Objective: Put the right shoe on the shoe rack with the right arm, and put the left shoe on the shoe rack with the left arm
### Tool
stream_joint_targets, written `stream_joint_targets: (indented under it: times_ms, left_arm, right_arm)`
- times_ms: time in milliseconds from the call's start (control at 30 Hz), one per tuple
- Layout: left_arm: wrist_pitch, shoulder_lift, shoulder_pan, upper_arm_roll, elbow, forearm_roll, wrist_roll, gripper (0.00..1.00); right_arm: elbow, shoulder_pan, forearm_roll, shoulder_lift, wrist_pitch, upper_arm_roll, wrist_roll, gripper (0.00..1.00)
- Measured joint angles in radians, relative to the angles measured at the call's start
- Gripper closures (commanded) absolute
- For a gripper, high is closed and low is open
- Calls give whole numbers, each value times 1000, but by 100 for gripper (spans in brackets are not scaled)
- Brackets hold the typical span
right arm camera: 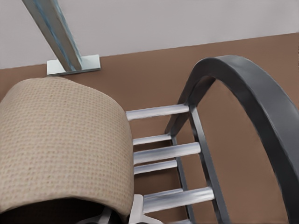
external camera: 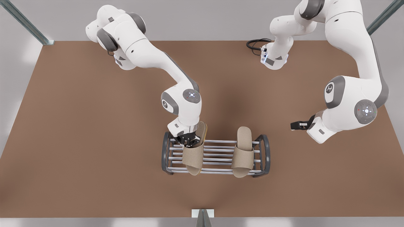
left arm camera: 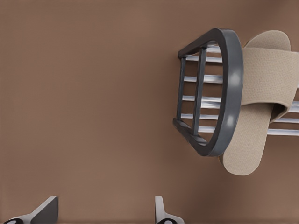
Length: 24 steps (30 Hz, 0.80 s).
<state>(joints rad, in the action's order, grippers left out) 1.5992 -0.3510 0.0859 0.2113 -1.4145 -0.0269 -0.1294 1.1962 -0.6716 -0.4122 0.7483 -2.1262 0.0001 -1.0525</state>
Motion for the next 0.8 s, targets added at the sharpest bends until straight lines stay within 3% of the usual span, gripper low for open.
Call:
stream_joint_targets:
  times_ms: [33,67,100,633,733,800]
  left_arm:
    - [0,0,0,0,0,0,2,0]
    - [0,0,0,0,0,0,3,0]
    - [0,0,0,0,0,0,5,0]
    - [-1,-2,-3,0,0,2,20,0]
    - [-1,-2,-4,0,0,2,21,0]
    - [-1,-2,-2,0,0,2,22,0]
  right_arm:
    - [15,-1,-1,-5,-3,0,-2,79]
    - [24,-2,-3,-7,-5,1,-3,10]
    - [28,-3,-6,-8,-4,1,-7,0]
    - [32,-27,-5,-20,3,18,-47,0]
    - [30,-27,1,-93,50,103,-52,0]
    - [24,-23,5,-214,128,244,-59,0]
